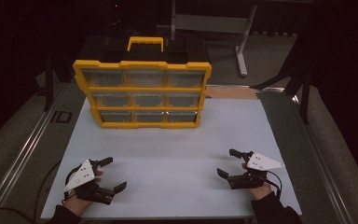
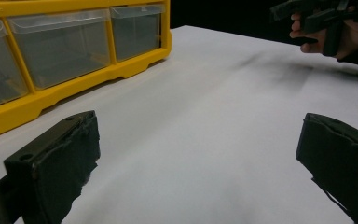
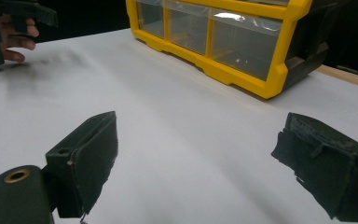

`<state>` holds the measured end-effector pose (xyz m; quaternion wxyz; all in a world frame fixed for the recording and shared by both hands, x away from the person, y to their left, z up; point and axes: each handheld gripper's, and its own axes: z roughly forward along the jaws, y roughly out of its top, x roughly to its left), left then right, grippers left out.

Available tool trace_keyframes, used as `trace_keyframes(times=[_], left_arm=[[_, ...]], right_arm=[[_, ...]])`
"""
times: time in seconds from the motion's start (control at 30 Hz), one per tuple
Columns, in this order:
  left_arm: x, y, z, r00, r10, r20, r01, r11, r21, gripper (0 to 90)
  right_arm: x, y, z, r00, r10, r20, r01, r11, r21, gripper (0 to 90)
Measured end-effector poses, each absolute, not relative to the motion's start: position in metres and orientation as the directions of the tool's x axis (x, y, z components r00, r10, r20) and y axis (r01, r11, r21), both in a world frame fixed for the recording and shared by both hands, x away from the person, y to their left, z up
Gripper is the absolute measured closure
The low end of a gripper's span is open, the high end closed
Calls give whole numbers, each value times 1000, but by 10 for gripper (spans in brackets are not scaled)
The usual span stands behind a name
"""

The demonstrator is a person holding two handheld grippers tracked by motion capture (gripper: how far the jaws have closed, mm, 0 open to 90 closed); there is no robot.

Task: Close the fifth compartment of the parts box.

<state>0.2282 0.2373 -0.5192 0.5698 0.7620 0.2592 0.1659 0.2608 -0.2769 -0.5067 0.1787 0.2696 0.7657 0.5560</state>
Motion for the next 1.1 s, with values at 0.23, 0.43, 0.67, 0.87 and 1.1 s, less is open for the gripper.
trace_keyframes(times=[0.23, 0.43, 0.67, 0.87, 1.1], left_arm=[[228, 237, -520, 811, 583, -42, 208, -220, 953, 0], [228, 237, -520, 812, 582, -43, 210, -223, 952, 0], [228, 237, -521, 810, 584, -44, 211, -221, 952, 0], [228, 238, -521, 810, 585, -43, 212, -223, 952, 0], [228, 238, -521, 809, 586, -44, 212, -221, 952, 0]], right_arm=[[264, -276, -518, -782, 622, 35, 245, 256, 935, 114], [269, -274, -525, -774, 633, 34, 273, 285, 919, 115], [271, -275, -526, -767, 641, 44, 286, 279, 917, 117], [271, -276, -525, -766, 641, 44, 283, 275, 919, 117], [271, -277, -524, -767, 641, 40, 279, 277, 919, 117]])
